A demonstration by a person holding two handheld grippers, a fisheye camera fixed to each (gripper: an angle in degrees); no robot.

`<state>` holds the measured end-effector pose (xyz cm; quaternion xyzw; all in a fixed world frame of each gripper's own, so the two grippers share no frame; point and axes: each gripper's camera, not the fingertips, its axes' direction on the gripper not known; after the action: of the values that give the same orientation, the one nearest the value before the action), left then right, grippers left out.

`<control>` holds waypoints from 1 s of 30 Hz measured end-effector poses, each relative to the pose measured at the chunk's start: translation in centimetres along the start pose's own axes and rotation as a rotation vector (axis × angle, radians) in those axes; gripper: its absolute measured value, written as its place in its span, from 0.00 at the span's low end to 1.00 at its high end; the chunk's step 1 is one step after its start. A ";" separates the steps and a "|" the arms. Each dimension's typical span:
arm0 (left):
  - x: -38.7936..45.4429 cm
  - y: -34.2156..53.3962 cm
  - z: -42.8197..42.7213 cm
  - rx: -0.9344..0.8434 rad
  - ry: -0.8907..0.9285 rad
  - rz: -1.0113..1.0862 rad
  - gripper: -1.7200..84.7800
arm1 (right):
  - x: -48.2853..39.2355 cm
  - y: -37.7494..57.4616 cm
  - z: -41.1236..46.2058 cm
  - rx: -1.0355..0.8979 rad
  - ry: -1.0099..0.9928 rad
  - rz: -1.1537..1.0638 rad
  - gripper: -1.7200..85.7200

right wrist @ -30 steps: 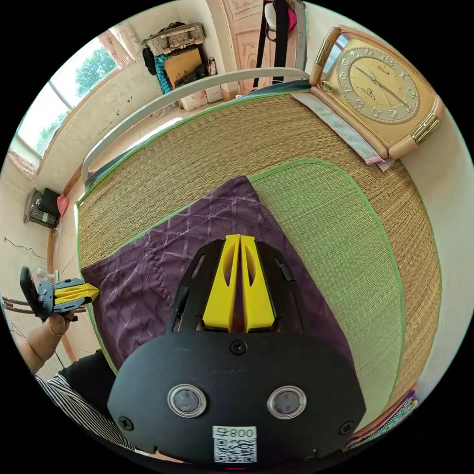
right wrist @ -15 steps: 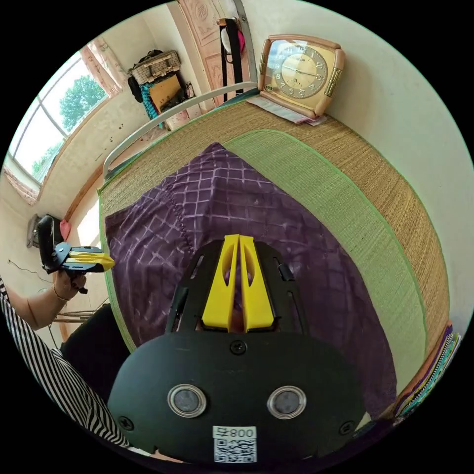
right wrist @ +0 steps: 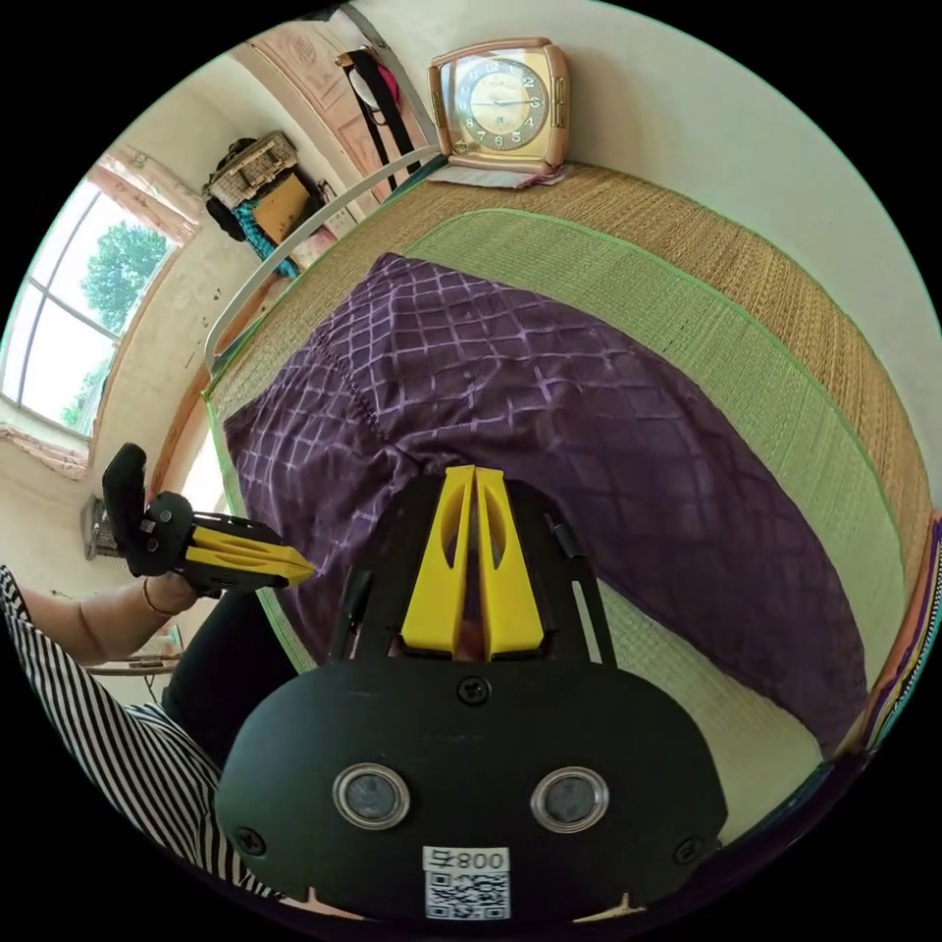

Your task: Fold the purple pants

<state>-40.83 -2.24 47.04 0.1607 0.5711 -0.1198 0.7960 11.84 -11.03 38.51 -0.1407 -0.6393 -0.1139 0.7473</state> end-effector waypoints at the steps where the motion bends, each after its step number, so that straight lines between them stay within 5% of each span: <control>1: -0.4 0.2 0.8 -0.016 -0.011 -0.003 0.02 | -0.3 1.0 -0.3 -0.007 -0.001 0.002 0.02; 15: -10.6 2.6 15.5 -0.155 -0.031 -0.013 0.02 | -5.5 20.8 -4.0 -0.101 -0.031 0.281 0.02; 22: -14.8 1.1 20.1 -0.080 -0.092 0.057 0.02 | -6.6 21.6 -8.3 0.030 -0.002 0.300 0.02; 30: -22.9 -10.5 32.2 -0.043 -0.262 0.084 0.02 | 3.9 16.2 -15.3 0.178 0.159 0.468 0.02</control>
<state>-24.02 -24.36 77.01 0.1503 0.4575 -0.0943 0.8713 32.25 -1.28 39.16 -0.2090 -0.5360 0.1079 0.8108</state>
